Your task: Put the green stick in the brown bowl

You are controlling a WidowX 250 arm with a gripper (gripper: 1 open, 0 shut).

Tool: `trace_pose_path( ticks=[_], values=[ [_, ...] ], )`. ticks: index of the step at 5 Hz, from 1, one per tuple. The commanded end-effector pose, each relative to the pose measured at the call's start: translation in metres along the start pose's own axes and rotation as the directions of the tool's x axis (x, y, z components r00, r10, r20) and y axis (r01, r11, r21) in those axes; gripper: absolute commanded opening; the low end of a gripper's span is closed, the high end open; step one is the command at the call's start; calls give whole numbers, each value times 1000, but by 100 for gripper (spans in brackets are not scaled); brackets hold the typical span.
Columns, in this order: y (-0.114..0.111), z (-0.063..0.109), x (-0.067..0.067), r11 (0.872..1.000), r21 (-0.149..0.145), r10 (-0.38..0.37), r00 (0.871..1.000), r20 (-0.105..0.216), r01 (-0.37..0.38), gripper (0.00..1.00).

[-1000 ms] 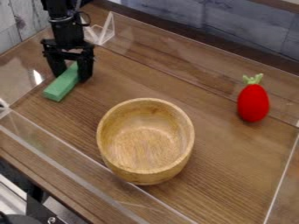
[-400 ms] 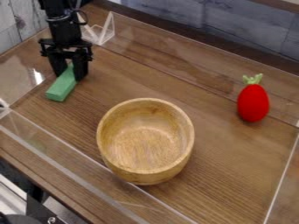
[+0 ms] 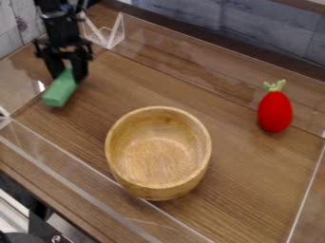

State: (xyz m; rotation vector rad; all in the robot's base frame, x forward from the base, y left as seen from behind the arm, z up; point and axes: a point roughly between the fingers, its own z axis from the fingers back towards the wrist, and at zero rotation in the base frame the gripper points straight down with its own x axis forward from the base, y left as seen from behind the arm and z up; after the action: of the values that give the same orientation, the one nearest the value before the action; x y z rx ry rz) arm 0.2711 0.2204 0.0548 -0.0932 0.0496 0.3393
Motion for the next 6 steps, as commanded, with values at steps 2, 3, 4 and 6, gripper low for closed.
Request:
trace_pose_path(
  ticks=[2,3,4,6],
  values=[
    [-36,69,-8,999,-8,-39,993,114,40,0],
    [-65,82,-18,997,-25,-75,990,119,79,0],
    [-99,84,-34,991,-32,-128,985,115,133,0],
    [-174,54,-82,962,-5,-272,959,84,273,0]
  ],
)
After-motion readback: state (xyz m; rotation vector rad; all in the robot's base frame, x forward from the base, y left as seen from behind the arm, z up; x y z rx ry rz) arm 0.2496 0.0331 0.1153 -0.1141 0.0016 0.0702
